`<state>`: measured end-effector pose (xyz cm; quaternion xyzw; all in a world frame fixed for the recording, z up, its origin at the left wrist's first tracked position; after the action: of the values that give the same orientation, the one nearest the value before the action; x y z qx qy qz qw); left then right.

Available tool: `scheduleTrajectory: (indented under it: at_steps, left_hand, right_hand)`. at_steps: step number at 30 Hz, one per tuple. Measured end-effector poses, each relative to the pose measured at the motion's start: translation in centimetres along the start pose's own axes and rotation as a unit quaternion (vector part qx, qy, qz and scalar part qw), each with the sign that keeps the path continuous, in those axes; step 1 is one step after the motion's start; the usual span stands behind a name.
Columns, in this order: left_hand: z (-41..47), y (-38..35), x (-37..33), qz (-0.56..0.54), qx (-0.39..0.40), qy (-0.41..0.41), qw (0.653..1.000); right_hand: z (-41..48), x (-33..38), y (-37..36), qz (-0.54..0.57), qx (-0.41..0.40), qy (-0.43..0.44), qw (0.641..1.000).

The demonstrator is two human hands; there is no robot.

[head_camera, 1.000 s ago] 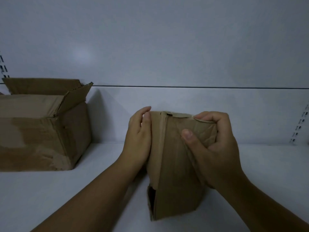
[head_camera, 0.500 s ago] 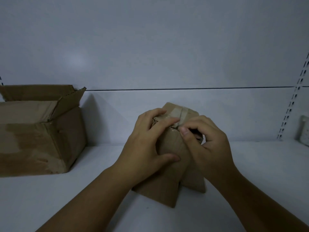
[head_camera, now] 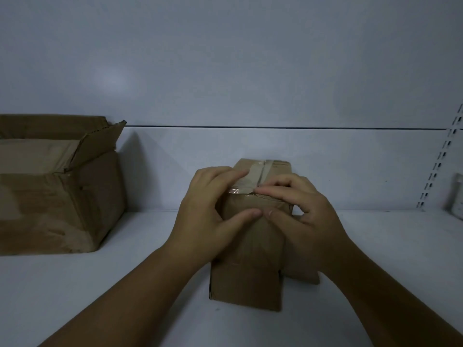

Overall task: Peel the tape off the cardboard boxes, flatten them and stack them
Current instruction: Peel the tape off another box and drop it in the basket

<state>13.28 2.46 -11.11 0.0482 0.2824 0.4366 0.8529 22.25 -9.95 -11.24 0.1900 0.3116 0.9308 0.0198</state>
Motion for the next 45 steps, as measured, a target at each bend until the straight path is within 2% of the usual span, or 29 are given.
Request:
scheduleTrajectory:
  at_steps: [4,9,12,14,15,19,27,32,39,43,45]
  left_hand:
    - [0.2,0.6,-0.5,-0.027,-0.033,0.011,0.999]
    - [0.4,0.5,-0.3,-0.053,0.009,0.047,0.997]
    - [0.5,0.4,0.6,-0.062,0.101,0.087,0.989]
    - [0.1,-0.1,1.5,-0.044,0.177,0.12,0.976]
    - [0.0,-0.2,1.7,-0.025,0.192,0.12,0.974]
    - [0.1,-0.2,1.2,0.027,0.179,0.081,0.98]
    - [0.1,-0.3,0.3,0.079,0.113,0.082,0.987]
    - [0.1,-0.4,0.0,0.044,0.076,0.092,0.992]
    - [-0.2,-0.2,0.8,-0.104,0.024,0.142,0.984]
    - [-0.3,-0.1,0.6,-0.127,-0.006,0.127,0.984]
    - [-0.2,-0.1,0.3,-0.104,-0.025,0.113,0.988]
  right_hand:
    - [-0.1,0.5,-0.5,-0.016,0.02,0.029,0.999]
    - [-0.1,0.4,-0.7,-0.026,0.028,0.05,0.998]
    - [-0.1,0.2,-0.7,-0.03,0.015,0.052,0.998]
    - [-0.2,-0.2,-0.5,-0.005,0.003,0.03,1.0]
    - [-0.2,-0.5,-0.3,0.012,-0.002,0.015,1.0]
    - [-0.2,-0.6,0.1,0.002,-0.021,0.015,1.0]
    - [-0.2,-0.2,0.7,-0.02,-0.051,0.041,0.998]
    - [-0.2,-0.2,0.7,-0.012,-0.051,0.032,0.998]
    - [-0.1,-0.2,1.0,-0.017,-0.063,0.03,0.997]
    - [-0.1,0.0,1.1,-0.04,-0.092,0.044,0.994]
    - [-0.2,0.4,1.0,-0.055,-0.1,0.06,0.992]
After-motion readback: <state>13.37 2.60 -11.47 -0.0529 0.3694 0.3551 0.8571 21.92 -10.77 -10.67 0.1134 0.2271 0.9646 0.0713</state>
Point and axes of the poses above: each hand's wrist, its own z-axis towards the middle knuckle, its own y-axis out of the back of the hand, x = y × z, the point moved 5 cm from there along z, towards the middle knuckle, and after that the axes turned 15 degrees about -z, right-handed, at the moved point
